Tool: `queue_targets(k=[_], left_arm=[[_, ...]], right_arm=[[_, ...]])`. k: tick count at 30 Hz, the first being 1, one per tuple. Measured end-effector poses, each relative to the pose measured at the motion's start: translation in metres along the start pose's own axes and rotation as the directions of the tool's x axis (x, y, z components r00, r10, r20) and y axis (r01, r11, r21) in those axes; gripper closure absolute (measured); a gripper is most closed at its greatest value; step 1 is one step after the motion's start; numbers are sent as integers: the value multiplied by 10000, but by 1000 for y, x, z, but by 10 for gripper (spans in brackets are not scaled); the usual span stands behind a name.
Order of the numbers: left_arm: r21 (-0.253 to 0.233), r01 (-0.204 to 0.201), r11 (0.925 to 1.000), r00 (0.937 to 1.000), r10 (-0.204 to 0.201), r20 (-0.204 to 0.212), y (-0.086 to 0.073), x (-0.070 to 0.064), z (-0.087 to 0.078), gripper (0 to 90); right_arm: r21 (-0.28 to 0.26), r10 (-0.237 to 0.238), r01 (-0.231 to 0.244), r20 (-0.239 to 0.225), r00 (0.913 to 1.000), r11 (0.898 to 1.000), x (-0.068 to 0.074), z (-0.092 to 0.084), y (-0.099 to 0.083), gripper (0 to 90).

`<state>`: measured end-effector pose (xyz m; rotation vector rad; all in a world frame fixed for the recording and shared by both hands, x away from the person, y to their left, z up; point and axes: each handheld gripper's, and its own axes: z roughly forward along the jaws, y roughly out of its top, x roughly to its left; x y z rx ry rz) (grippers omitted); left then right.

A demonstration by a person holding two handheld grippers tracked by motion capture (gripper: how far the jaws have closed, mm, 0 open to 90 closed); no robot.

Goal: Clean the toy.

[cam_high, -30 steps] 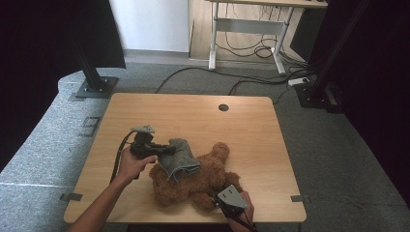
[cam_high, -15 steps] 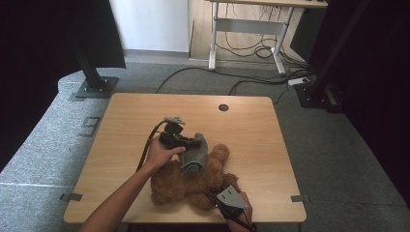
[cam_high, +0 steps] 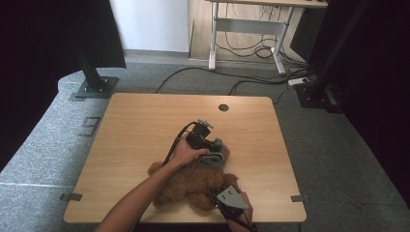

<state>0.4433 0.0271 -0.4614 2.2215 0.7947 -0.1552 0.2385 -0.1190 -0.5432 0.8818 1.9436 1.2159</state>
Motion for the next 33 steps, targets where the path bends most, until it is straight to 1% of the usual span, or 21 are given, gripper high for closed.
queue_targets(k=[3, 5, 6, 7, 8, 9, 10, 12, 14, 15, 17, 18, 20, 21, 22, 24, 25, 27, 31, 33], left_arm=[[66, 36, 10000, 9998, -35, -181, 0, 3, 2, 802], [195, -42, 9998, 9979, 54, -645, -1, 7, 2, 802], [270, 40, 9996, 9966, -17, -826, -2, 10, 3, 802], [319, 183, 9993, 9959, -154, -888, -2, 14, 3, 802], [382, 342, 9987, 9942, -301, -1036, -3, 19, 4, 802], [452, 381, 9983, 9928, -327, -1152, -4, 22, 3, 803], [545, 541, 9970, 9899, -464, -1340, -6, 27, 3, 803], [691, 824, 9942, 9873, -720, -1419, -9, 36, 2, 803], [663, 972, 9931, 9866, -873, -1381, -12, 41, -2, 802], [519, 1071, 9929, 9871, -999, -1252, -14, 43, -7, 802], [165, 1097, 9938, 9885, -1073, -1064, -17, 43, -17, 802], [-41, 1066, 9943, 9897, -1065, -954, -19, 42, -26, 802], [-287, 917, 9954, 9914, -939, -907, -23, 40, -41, 802], [-482, 825, 9954, 9921, -866, -904, -28, 39, -52, 803], [-606, 824, 9948, 9922, -876, -892, -31, 38, -59, 803], [-925, 954, 9911, 9909, -1035, -865, -44, 40, -78, 803], [-980, 963, 9905, 9901, -1054, -927, -50, 41, -86, 803], [-1019, 982, 9899, 9883, -1090, -1066, -62, 44, -97, 803], [-1389, 1230, 9826, 9835, -1394, -1150, -91, 50, -123, 804], [-1495, 1264, 9806, 9820, -1450, -1210, -105, 51, -133, 804]], right_arm=[[7, -43, 43, 31, 10000, 10000, 0, 0, 0, 717], [4, -65, 65, 49, 10000, 10000, 1, 0, 0, 717], [3, -68, 68, 50, 10000, 10000, 1, 0, 0, 716], [3, -71, 71, 49, 10000, 10000, 1, 0, 0, 717], [3, -81, 81, 48, 10000, 10000, 1, 0, 0, 717], [8, -99, 99, 46, 9999, 10000, 1, 0, 0, 716], [12, -102, 102, 47, 9999, 9999, 1, 0, 0, 716], [10, -115, 115, 41, 9999, 9999, 1, 0, 0, 716], [5, -136, 136, 39, 9999, 9999, 1, -1, 0, 716], [2, -140, 140, 38, 9999, 9999, 1, -1, 0, 716], [-3, -124, 124, 34, 9999, 9999, 1, -1, 0, 716], [-4, -119, 119, 29, 9999, 9999, 1, -1, -1, 715], [-8, -104, 104, 40, 9999, 9999, 1, -1, -1, 715], [-14, -92, 92, 33, 10000, 10000, 0, -1, -1, 714], [-15, -62, 62, 27, 10000, 10000, 0, -1, -1, 714], [-36, -53, 53, 41, 10000, 10000, 0, -1, -1, 714], [-37, -24, 24, 55, 10000, 10000, 0, -1, -1, 714], [-31, 56, -56, 109, 9999, 10000, 1, 0, 0, 714], [-31, 63, -62, 273, 9996, 10000, 3, 0, 0, 714], [-12, 27, -27, 306, 9995, 10000, 3, 0, 0, 715]])
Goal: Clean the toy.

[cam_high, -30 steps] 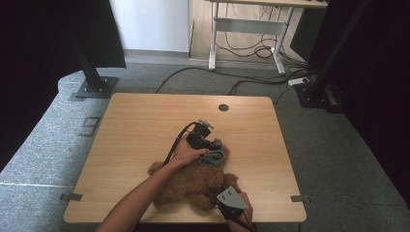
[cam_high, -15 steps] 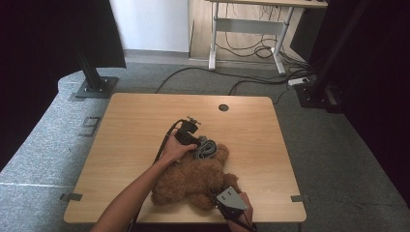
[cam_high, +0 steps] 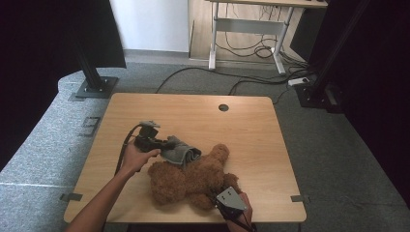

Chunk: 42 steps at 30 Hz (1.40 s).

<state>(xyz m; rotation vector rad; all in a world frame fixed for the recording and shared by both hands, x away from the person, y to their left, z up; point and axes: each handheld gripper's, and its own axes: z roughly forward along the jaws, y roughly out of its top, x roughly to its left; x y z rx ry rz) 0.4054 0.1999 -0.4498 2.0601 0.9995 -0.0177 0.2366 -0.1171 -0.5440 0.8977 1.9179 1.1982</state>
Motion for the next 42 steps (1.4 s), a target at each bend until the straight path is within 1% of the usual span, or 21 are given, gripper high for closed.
queue_targets(k=[2, 4, 8, 12, 16, 17, 18, 21, 23, 24, 26, 28, 29, 32, 34, 35, 36, 37, 38, 40, 42], left_arm=[[-82, 82, 9999, 9999, -81, 101, -12, 2, -9, 803], [-59, 97, 9999, 9999, -97, 91, -21, 3, -14, 804], [30, 70, 10000, 9998, -71, 207, -31, 1, -17, 803], [-41, 139, 9999, 9991, -137, 408, -40, -1, -22, 803], [-350, 296, 9989, 9985, -279, 481, -53, -3, -34, 801], [-399, 291, 9988, 9984, -271, 489, -54, -4, -35, 801], [-459, 274, 9986, 9986, -252, 472, -56, -5, -36, 800], [-511, 298, 9982, 9983, -273, 506, -57, -6, -33, 800], [-504, 301, 9983, 9981, -273, 558, -56, -7, -31, 800], [-531, 303, 9981, 9978, -271, 597, -56, -7, -29, 800], [-538, 284, 9981, 9979, -252, 597, -55, -8, -28, 800], [-536, 258, 9982, 9980, -227, 583, -55, -8, -28, 800], [-555, 272, 9981, 9980, -240, 584, -55, -8, -28, 800], [-584, 301, 9978, 9976, -264, 636, -55, -8, -27, 800], [-609, 317, 9976, 9975, -278, 650, -56, -7, -27, 800], [-630, 332, 9975, 9974, -290, 667, -56, -7, -27, 800], [-637, 341, 9974, 9973, -298, 675, -56, -7, -27, 800], [-645, 358, 9973, 9971, -314, 691, -56, -7, -26, 800], [-649, 368, 9972, 9970, -322, 702, -56, -6, -26, 800], [-660, 394, 9970, 9968, -347, 716, -56, -6, -26, 800], [-677, 403, 9969, 9967, -354, 724, -56, -6, -26, 800]], right_arm=[[-12, -40, 40, 53, 10000, 10000, 0, 0, 0, 715], [-26, -7, 7, 73, 10000, 10000, 1, 1, 0, 715], [-17, -10, 10, 94, 10000, 10000, 1, 1, 0, 715], [12, -29, 29, 97, 9999, 10000, 0, 1, 0, 714], [27, 12, -13, 109, 9999, 10000, 0, -1, 0, 698], [14, 31, -31, 135, 9999, 10000, 0, -2, 0, 672], [-44, 89, -89, 133, 9999, 10000, 0, -3, 1, 624], [-119, 719, -720, -118, 9973, 9973, -5, -8, 8, 439], [-103, 1096, -1102, -487, 9928, 9939, -12, -12, 18, 348], [-91, 1180, -1189, -657, 9908, 9929, -14, -14, 21, 330], [-368, 1235, -1271, -878, 9885, 9912, -21, -20, 33, 309], [-559, 1149, -1208, -992, 9884, 9911, -27, -23, 45, 292], [-539, 1126, -1194, -1144, 9870, 9914, -32, -23, 55, 282], [-134, 1367, -1403, -1510, 9790, 9900, -47, -11, 78, 269], [80, 1409, -1414, -1537, 9780, 9899, -56, 1, 87, 260], [253, 1564, -1543, -1555, 9754, 9877, -61, 10, 89, 257], [544, 1848, -1780, -1687, 9682, 9825, -68, 21, 90, 253], [747, 2028, -1924, -1748, 9635, 9785, -72, 28, 90, 247], [1077, 2332, -2162, -1844, 9548, 9704, -77, 39, 88, 240], [1571, 2787, -2499, -2008, 9392, 9554, -83, 54, 84, 230], [1832, 2953, -2594, -2081, 9325, 9482, -84, 63, 79, 226]])
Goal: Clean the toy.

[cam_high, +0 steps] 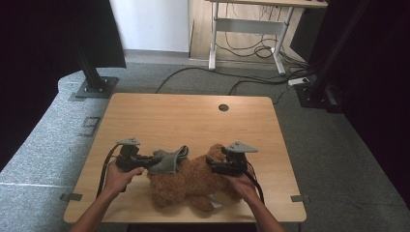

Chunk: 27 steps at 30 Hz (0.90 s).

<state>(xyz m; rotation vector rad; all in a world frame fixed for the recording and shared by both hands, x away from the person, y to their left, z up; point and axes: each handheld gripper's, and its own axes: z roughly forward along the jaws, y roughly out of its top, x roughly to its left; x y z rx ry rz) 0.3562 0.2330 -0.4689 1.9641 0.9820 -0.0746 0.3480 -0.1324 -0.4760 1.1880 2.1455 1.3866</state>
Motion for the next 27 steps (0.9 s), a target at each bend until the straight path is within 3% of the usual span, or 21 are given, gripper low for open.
queue_targets(k=[9, 15, 18, 20, 27], left_arm=[[-9, 1, 10000, 9999, -1, 138, -3, -3, 3, 800], [43, -40, 10000, 9997, 39, 222, -6, -7, 7, 800], [19, -35, 10000, 9996, 35, 263, -8, -8, 8, 799], [49, -44, 10000, 9995, 43, 304, -9, -9, 8, 799], [147, -40, 9999, 9993, 35, 373, -14, -11, 12, 798]], right_arm=[[704, 521, -486, -491, 9974, 9963, 0, 10, -13, 225], [787, 263, -209, -677, 9974, 9967, 5, 1, -18, 240], [1051, 432, -337, -897, 9950, 9939, 8, 3, -25, 353], [991, 288, -190, -981, 9948, 9949, 12, 2, -31, 422], [780, -655, 714, -758, 9950, 9944, 31, -6, -39, 627]])
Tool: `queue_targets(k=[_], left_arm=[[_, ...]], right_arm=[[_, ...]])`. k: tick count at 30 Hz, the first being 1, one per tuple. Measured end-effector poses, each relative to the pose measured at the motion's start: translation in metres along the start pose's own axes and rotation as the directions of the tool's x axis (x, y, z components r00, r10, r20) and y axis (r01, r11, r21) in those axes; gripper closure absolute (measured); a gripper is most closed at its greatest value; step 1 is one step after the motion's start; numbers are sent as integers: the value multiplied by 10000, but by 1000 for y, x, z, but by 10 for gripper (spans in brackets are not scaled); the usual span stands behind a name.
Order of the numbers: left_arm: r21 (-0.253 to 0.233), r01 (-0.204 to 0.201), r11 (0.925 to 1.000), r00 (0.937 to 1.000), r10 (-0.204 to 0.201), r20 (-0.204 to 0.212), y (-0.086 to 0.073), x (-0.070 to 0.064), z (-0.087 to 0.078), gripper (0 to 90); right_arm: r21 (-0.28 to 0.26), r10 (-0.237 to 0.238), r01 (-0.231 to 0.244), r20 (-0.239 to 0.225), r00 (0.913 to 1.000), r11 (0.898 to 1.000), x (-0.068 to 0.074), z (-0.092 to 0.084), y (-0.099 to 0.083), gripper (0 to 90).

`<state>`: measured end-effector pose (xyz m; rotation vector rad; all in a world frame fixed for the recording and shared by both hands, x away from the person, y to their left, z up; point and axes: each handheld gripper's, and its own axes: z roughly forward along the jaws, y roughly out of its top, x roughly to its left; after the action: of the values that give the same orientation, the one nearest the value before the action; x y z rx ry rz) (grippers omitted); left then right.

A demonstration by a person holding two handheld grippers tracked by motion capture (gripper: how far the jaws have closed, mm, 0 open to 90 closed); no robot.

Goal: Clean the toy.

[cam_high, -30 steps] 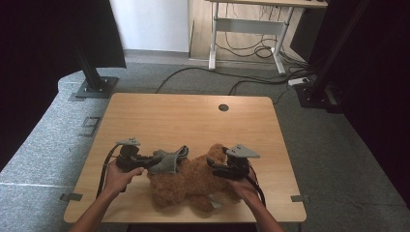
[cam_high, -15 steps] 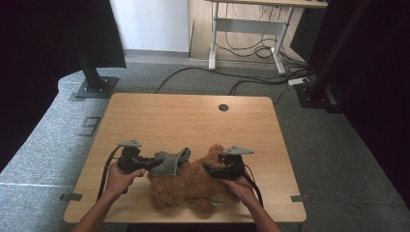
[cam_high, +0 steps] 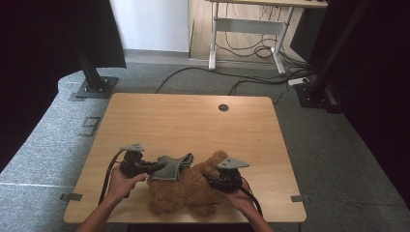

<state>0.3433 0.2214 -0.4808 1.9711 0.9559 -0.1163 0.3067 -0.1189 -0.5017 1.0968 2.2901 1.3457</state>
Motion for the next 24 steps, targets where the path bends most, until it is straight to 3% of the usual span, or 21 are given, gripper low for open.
queue_targets(k=[6, 16, 20, 24], left_arm=[[-96, 177, 9998, 9998, -178, -33, -2, 4, 2, 796], [-239, 371, 9990, 9988, -378, -327, 10, 16, 5, 795], [-448, 496, 9978, 9975, -518, -487, 21, 24, 6, 795], [-809, 562, 9951, 9963, -612, -604, 36, 29, 3, 794]], right_arm=[[-741, 436, -422, 175, 9989, 9964, 0, 0, -6, 757], [-1620, 538, -436, 589, 9968, 9858, -8, 10, 5, 839], [-2042, 616, -409, 959, 9935, 9781, -16, 16, 12, 845], [-2778, 687, -243, 1516, 9861, 9603, -24, 21, 19, 848]])
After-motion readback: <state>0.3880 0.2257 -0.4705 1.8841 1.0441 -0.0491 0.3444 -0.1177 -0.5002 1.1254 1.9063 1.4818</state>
